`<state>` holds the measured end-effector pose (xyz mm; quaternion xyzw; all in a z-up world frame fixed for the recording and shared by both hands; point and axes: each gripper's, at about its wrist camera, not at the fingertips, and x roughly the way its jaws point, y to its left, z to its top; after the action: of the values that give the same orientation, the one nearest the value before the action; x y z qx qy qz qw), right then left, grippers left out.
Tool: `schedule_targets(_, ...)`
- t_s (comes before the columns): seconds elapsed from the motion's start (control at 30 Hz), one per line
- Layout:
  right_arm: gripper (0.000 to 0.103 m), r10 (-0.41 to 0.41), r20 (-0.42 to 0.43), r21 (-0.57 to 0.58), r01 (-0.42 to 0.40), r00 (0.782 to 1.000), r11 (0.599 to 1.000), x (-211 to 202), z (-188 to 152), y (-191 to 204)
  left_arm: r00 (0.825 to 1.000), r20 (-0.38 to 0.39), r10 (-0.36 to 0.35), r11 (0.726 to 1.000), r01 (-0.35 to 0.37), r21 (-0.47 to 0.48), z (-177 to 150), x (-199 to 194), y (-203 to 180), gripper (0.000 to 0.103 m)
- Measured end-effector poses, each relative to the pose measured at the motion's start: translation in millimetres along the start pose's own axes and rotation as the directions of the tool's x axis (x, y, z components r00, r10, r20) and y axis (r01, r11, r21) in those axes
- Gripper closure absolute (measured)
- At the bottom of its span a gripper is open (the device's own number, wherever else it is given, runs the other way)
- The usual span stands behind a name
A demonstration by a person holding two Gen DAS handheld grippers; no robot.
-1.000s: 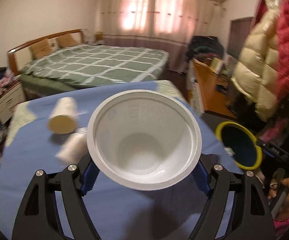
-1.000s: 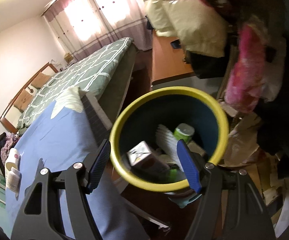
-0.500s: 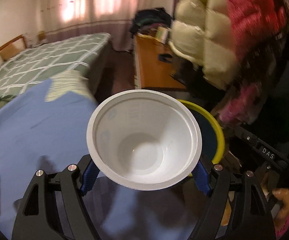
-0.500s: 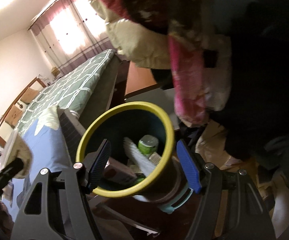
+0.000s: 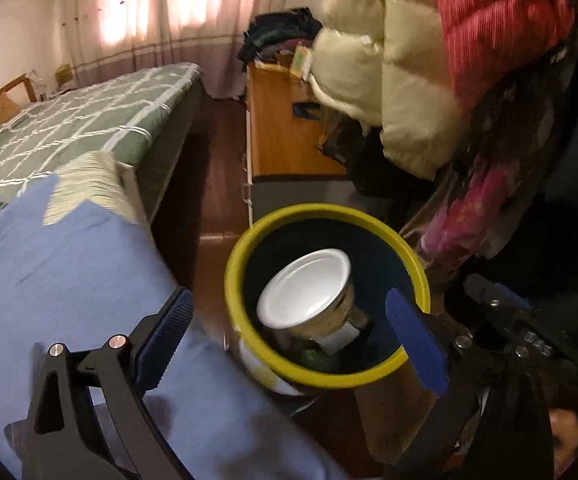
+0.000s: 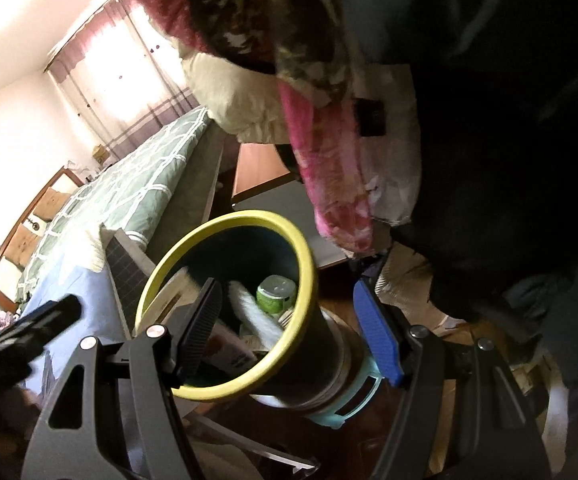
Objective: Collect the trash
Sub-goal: 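Carry the white bowl over the bin and drop it with the left gripper, then grasp the white pill bottle on the cloth with the right gripper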
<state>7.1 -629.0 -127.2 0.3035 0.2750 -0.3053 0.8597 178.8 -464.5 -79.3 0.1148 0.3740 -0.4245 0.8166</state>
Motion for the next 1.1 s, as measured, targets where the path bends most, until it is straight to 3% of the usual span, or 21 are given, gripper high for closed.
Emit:
schedule_targets(0.23, 0.038, 0.035, -0.034, -0.074, -0.037, 0.999, 0.997, 5.8, -13.2, 39.0, 0.984, 0.126, 0.126, 0.985, -0.110, -0.130, -31.7, -84.8, 75.9, 0.005)
schedule_targets(0.37, 0.038, 0.060, -0.046, -0.140, -0.066, 0.997, 0.988, 4.2, -23.1, 75.8, 0.950, 0.173, 0.262, 0.946, -0.217, -0.241, -63.7, -135.0, 136.4, 0.005)
schedule_targets(0.53, 0.038, 0.099, -0.065, -0.223, -0.111, 0.993, 0.969, -0.5, -37.5, 125.5, 0.874, 0.202, 0.442, 0.861, -0.351, -0.368, -103.8, -193.4, 204.2, 0.005)
schedule_targets(0.73, 0.038, 0.169, -0.105, -0.345, -0.196, 0.980, 0.918, -10.1, -66.8, 205.9, 0.760, 0.173, 0.626, 0.722, -0.481, -0.498, -154.9, -246.4, 282.3, 0.005)
schedule_targets(1.03, 0.038, 0.282, -0.200, -0.492, -0.345, 0.938, 0.800, -21.7, -128.1, 341.0, 0.608, 0.050, 0.792, 0.507, -0.612, -0.607, -222.7, -279.3, 362.8, 0.005)
schedule_targets(1.1, 0.038, 0.312, -0.232, -0.512, -0.389, 0.921, 0.766, -24.0, -143.8, 370.5, 0.592, 0.040, 0.805, 0.483, -0.614, -0.624, -232.5, -284.1, 370.4, 0.005)
